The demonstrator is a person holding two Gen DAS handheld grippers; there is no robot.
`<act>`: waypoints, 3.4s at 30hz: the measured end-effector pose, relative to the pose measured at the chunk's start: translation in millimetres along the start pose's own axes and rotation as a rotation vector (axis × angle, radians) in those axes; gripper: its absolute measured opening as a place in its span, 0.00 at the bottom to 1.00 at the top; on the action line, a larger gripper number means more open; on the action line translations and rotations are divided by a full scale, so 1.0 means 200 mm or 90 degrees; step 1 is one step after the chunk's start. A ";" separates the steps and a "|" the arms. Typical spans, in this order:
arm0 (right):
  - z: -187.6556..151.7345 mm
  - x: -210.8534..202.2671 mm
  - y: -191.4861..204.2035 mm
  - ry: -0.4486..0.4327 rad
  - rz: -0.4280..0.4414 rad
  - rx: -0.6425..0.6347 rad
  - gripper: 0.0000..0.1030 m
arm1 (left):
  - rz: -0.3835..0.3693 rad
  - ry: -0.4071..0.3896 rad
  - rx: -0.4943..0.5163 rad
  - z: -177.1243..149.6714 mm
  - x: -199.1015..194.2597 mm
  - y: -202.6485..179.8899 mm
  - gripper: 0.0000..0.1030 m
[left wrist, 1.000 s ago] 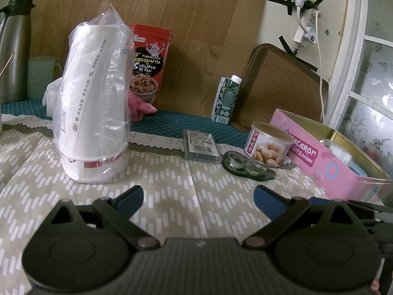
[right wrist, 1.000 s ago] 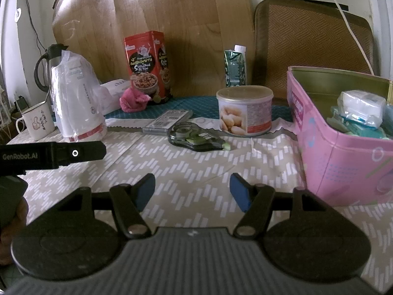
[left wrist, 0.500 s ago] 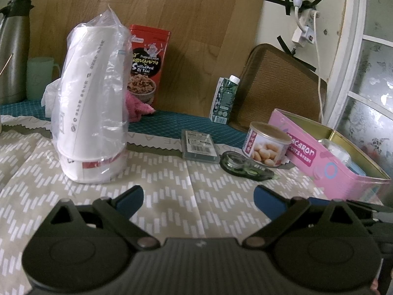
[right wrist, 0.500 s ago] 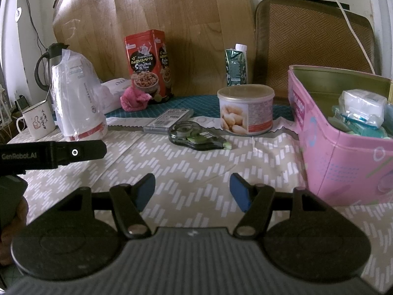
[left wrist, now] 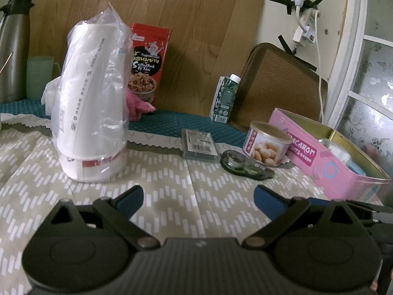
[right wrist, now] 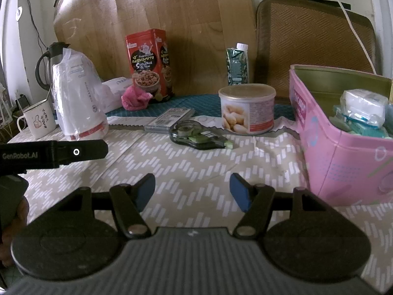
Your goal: Organize soft objects
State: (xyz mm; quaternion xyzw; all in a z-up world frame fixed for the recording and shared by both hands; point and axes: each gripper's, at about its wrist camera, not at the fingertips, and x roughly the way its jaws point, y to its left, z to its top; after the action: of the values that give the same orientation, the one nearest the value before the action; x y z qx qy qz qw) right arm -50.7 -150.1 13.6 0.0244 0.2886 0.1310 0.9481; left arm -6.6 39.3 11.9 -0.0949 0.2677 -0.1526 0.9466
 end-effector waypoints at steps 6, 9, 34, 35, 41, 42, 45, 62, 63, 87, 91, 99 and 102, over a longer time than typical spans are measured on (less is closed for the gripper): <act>0.00 0.00 0.00 0.000 0.000 0.000 0.67 | 0.000 0.001 0.000 0.00 0.00 0.00 0.97; 0.00 0.00 0.00 0.000 0.000 0.001 0.67 | 0.000 0.001 -0.001 0.00 0.00 0.00 0.97; 0.00 0.03 0.03 0.014 -0.008 -0.021 0.67 | 0.010 -0.010 -0.017 0.00 -0.01 0.02 0.97; 0.00 0.03 0.03 0.014 -0.009 -0.022 0.67 | 0.010 -0.010 -0.017 -0.01 -0.01 0.02 0.97; 0.00 0.03 0.03 0.017 -0.009 -0.024 0.67 | 0.011 -0.010 -0.017 -0.01 -0.01 0.02 0.97; 0.00 0.03 0.03 0.018 -0.008 -0.024 0.67 | 0.011 -0.011 -0.017 0.00 -0.01 0.02 0.97; 0.00 0.03 0.04 0.020 -0.007 -0.027 0.67 | 0.013 -0.012 -0.019 0.00 -0.01 0.02 0.97; 0.24 0.16 0.01 -0.039 -0.027 -0.071 0.68 | 0.016 -0.019 -0.036 0.00 -0.02 0.04 0.97; 0.25 0.18 0.00 -0.032 -0.024 -0.077 0.68 | 0.015 -0.020 -0.037 0.00 -0.02 0.04 0.97; 0.14 0.23 0.04 0.081 0.054 -0.108 0.39 | 0.009 -0.021 -0.074 0.01 -0.03 0.08 0.97; 0.10 0.14 0.06 0.081 0.069 -0.097 0.39 | 0.007 -0.020 -0.079 0.01 -0.03 0.08 0.99; 0.01 0.03 0.15 0.076 0.095 -0.090 0.39 | 0.005 -0.019 -0.080 0.01 -0.03 0.09 0.99; -0.01 0.03 0.19 0.067 0.095 -0.106 0.39 | 0.005 -0.019 -0.080 0.01 -0.03 0.09 0.99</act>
State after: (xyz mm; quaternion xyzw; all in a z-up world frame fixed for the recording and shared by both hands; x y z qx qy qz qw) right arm -56.5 -112.5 13.7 -0.0398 0.3239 0.2257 0.9179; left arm -6.8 57.6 11.5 -0.1553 0.2632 -0.1302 0.9432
